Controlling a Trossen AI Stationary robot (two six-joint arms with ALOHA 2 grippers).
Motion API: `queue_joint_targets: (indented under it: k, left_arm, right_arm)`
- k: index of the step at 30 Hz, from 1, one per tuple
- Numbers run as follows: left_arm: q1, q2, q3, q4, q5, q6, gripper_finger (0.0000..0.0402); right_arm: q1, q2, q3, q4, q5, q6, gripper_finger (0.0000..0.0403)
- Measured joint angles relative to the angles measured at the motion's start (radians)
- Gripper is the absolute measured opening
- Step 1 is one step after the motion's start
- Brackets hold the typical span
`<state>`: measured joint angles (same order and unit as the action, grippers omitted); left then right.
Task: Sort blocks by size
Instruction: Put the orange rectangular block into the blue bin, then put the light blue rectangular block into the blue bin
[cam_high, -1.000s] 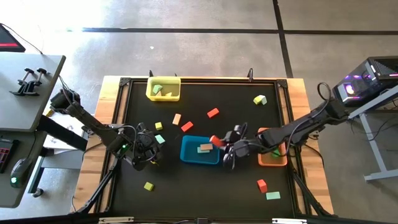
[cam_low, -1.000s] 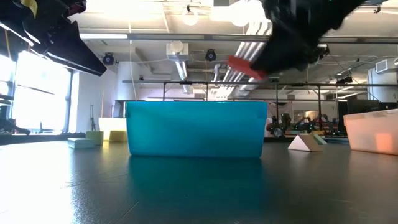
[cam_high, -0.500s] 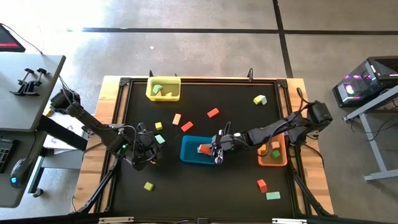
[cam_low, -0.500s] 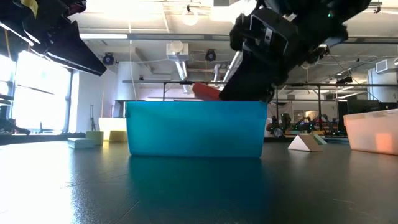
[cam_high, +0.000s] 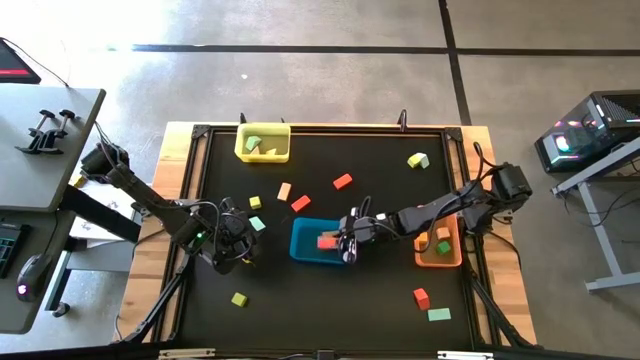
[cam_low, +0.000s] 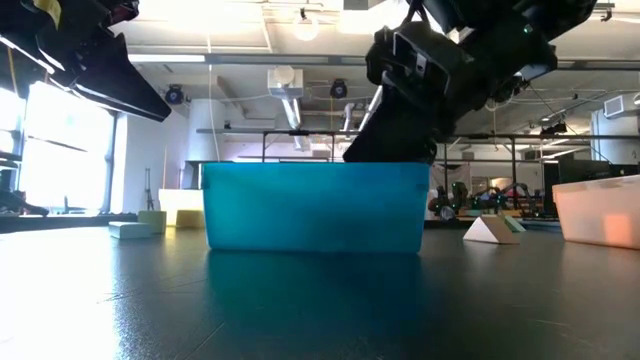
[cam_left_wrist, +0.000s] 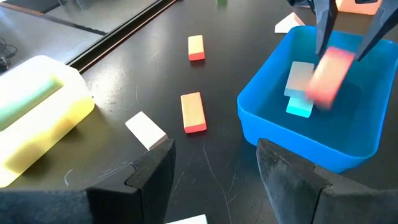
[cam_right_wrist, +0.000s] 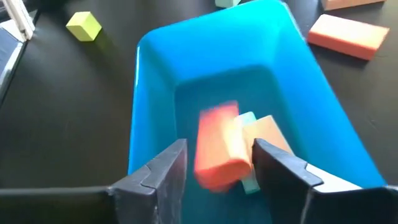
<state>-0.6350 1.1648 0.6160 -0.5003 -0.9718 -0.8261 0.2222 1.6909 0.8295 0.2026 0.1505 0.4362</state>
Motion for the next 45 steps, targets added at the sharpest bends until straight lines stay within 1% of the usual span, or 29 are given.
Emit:
queue_joint_targets:
  k: [5, 10, 15, 18, 21, 23, 26, 28, 30, 34, 37, 41, 45]
  left_arm:
    - [0.0, 0.0, 0.0, 0.0, 0.0, 0.0, 0.0213]
    - [0.0, 0.0, 0.0, 0.0, 0.0, 0.0, 0.0213]
    - [0.0, 0.0, 0.0, 0.001, 0.0, 0.009, 0.0213]
    - [0.0, 0.0, 0.0, 0.001, 0.0, 0.009, 0.0213]
    - [0.0, 0.0, 0.0, 0.002, 0.0, 0.008, 0.0213]
    - [0.0, 0.0, 0.0, 0.002, 0.0, 0.008, 0.0213]
    - [0.0, 0.0, 0.0, 0.002, 0.0, 0.008, 0.0213]
    - [0.0, 0.0, 0.0, 0.002, 0.0, 0.008, 0.0213]
    - [0.0, 0.0, 0.0, 0.002, 0.0, 0.008, 0.0213]
    - [0.0, 0.0, 0.0, 0.002, 0.0, 0.008, 0.0213]
    - [0.0, 0.0, 0.0, 0.003, 0.0, 0.008, 0.0213]
    - [0.0, 0.0, 0.0, 0.005, 0.0, 0.008, 0.0213]
    - [0.0, 0.0, 0.0, 0.005, 0.0, 0.009, 0.0213]
  right_arm:
    - [0.0, -0.003, 0.0, 0.007, 0.032, -0.032, 0.0205]
    - [0.002, -0.033, 0.015, 0.004, 0.043, -0.077, 0.0208]
    - [0.047, -0.062, 0.087, -0.031, 0.053, -0.15, 0.0208]
    - [0.097, -0.07, 0.161, -0.125, 0.104, -0.186, 0.0209]
    - [0.161, -0.071, 0.255, -0.282, 0.192, -0.19, 0.0209]
    - [0.207, -0.071, 0.315, -0.407, 0.243, -0.161, 0.0209]
    - [0.273, -0.071, 0.395, -0.6, 0.28, -0.057, 0.0209]
    - [0.313, -0.071, 0.436, -0.723, 0.277, 0.036, 0.0209]
    - [0.351, -0.072, 0.458, -0.832, 0.253, 0.161, 0.0209]
    - [0.427, -0.072, 0.452, -1.014, 0.168, 0.447, 0.0209]
    - [0.48, -0.072, 0.424, -1.122, 0.073, 0.676, 0.0209]
    - [0.548, -0.072, 0.387, -1.2, -0.043, 0.957, 0.0209]
    - [0.609, -0.072, 0.336, -1.213, -0.152, 1.141, 0.0209]
